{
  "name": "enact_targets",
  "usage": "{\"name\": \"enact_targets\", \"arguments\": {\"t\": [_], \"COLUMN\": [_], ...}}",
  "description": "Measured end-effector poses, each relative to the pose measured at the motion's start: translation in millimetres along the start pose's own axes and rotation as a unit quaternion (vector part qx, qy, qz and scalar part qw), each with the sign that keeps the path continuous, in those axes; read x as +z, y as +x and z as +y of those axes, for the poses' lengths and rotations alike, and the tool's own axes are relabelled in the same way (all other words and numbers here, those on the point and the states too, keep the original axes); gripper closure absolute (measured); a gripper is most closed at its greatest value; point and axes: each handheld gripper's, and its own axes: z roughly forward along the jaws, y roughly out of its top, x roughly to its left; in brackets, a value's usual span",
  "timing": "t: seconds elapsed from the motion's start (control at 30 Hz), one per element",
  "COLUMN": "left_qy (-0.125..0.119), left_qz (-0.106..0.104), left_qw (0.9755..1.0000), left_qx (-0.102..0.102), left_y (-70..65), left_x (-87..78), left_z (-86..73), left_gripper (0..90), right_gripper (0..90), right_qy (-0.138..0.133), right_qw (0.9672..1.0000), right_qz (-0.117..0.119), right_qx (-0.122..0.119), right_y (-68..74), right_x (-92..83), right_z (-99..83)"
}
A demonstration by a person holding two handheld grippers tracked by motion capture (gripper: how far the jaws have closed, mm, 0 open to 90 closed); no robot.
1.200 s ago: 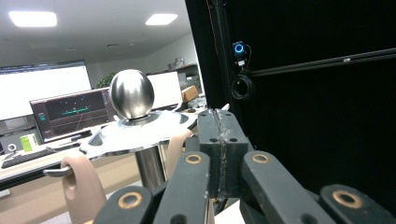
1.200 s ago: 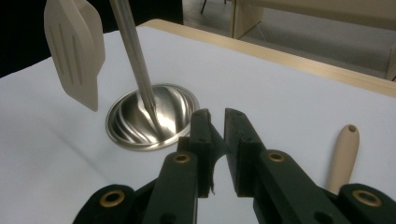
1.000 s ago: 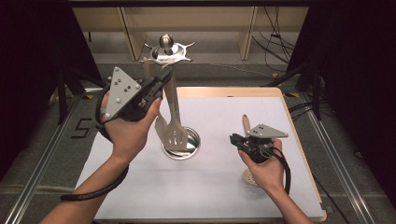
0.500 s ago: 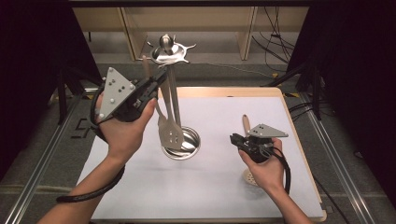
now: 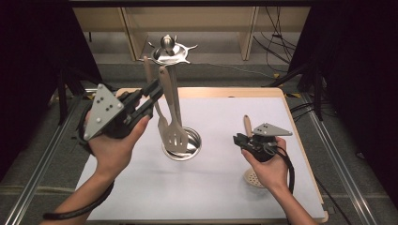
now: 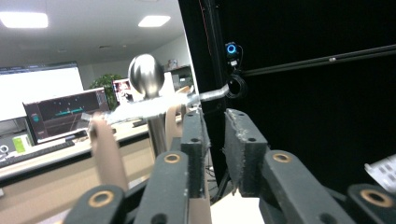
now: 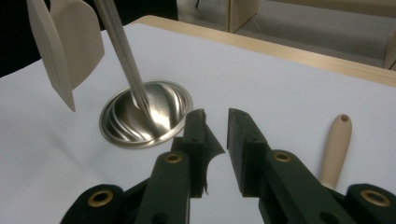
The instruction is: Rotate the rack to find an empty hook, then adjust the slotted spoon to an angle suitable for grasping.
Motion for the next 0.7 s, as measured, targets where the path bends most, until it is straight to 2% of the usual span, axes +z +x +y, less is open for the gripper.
{"name": "enact_targets", "arguments": {"t": [0.13, 0.2, 0.23, 0.27, 0.3, 0.33, 0.37, 0.4, 0.43, 0.47, 0.5, 0.53, 0.57, 0.6, 0.63, 0.67, 0.7], "left_qy": [0.023, 0.035, 0.043, 0.051, 0.059, 0.064, 0.072, 0.079, 0.086, 0.091, 0.097, 0.101, 0.106, 0.112, 0.114, 0.115, 0.117], "left_qz": [0.014, 0.024, 0.024, 0.027, 0.032, 0.037, 0.043, 0.047, 0.055, 0.058, 0.062, 0.064, 0.067, 0.067, 0.069, 0.070, 0.070], "left_qw": [0.9996, 0.9989, 0.9983, 0.9976, 0.9970, 0.9964, 0.9955, 0.9945, 0.9929, 0.9921, 0.9911, 0.9902, 0.9892, 0.9886, 0.9882, 0.9878, 0.9875], "left_qx": [-0.010, -0.020, -0.032, -0.037, -0.038, -0.041, -0.043, -0.049, -0.060, -0.064, -0.068, -0.072, -0.076, -0.075, -0.076, -0.078, -0.079], "left_y": [8.4, 12.7, 14.6, 16.9, 20.4, 22.7, 24.3, 26.1, 27.5, 28.2, 29.0, 29.2, 28.9, 28.7, 28.5, 27.8, 27.1], "left_x": [-31.4, -43.6, -49.7, -55.6, -62.1, -66.9, -70.5, -74.7, -79.4, -82.1, -85.8, -89.0, -92.1, -95.0, -96.8, -98.6, -100.4], "left_z": [-27.1, -41.5, -50.3, -58.7, -68.9, -76.9, -82.6, -90.0, -99.0, -103.9, -109.7, -114.9, -119.2, -123.2, -124.9, -127.1, -129.5], "left_gripper": [65.7, 61.3, 59.6, 58.4, 57.4, 56.2, 55.6, 55.1, 54.5, 54.0, 53.7, 53.5, 53.4, 53.4, 53.3, 53.2, 53.1], "right_gripper": [76.6, 76.4, 76.4, 76.3, 76.3, 76.3, 76.4, 76.4, 76.6, 76.9, 77.3, 77.8, 78.6, 79.8, 82.1, 83.9, 86.8], "right_qy": [0.001, 0.002, 0.000, 0.005, 0.010, 0.012, 0.011, 0.015, 0.014, 0.019, 0.023, 0.024, 0.026, 0.033, 0.040, 0.042, 0.047], "right_qw": [1.0000, 0.9998, 0.9997, 0.9998, 0.9993, 0.9996, 0.9995, 0.9995, 0.9989, 0.9992, 0.9989, 0.9981, 0.9984, 0.9979, 0.9965, 0.9972, 0.9968], "right_qz": [-0.008, -0.006, -0.016, -0.012, -0.020, -0.016, -0.022, -0.019, -0.026, -0.025, -0.032, -0.032, -0.036, -0.042, -0.044, -0.043, -0.047], "right_qx": [0.005, 0.019, 0.019, 0.017, 0.030, 0.022, 0.017, 0.022, 0.036, 0.025, 0.027, 0.047, 0.034, 0.036, 0.058, 0.043, 0.045], "right_y": [-7.4, -10.5, -12.3, -15.8, -14.8, -19.2, -21.7, -22.6, -21.7, -26.9, -27.9, -27.0, -31.9, -33.2, -32.2, -36.7, -38.7], "right_x": [-1.9, -2.7, -2.3, -3.7, -4.5, -3.8, -4.1, -4.3, -4.3, -4.6, -5.2, -4.6, -4.5, -4.8, -4.0, -3.3, -2.0], "right_z": [-0.5, -0.4, -1.1, -0.2, -0.1, 0.4, 0.7, 1.0, 0.6, 0.8, 0.9, 0.2, 0.0, -0.2, -0.8, -0.8, -1.1]}}
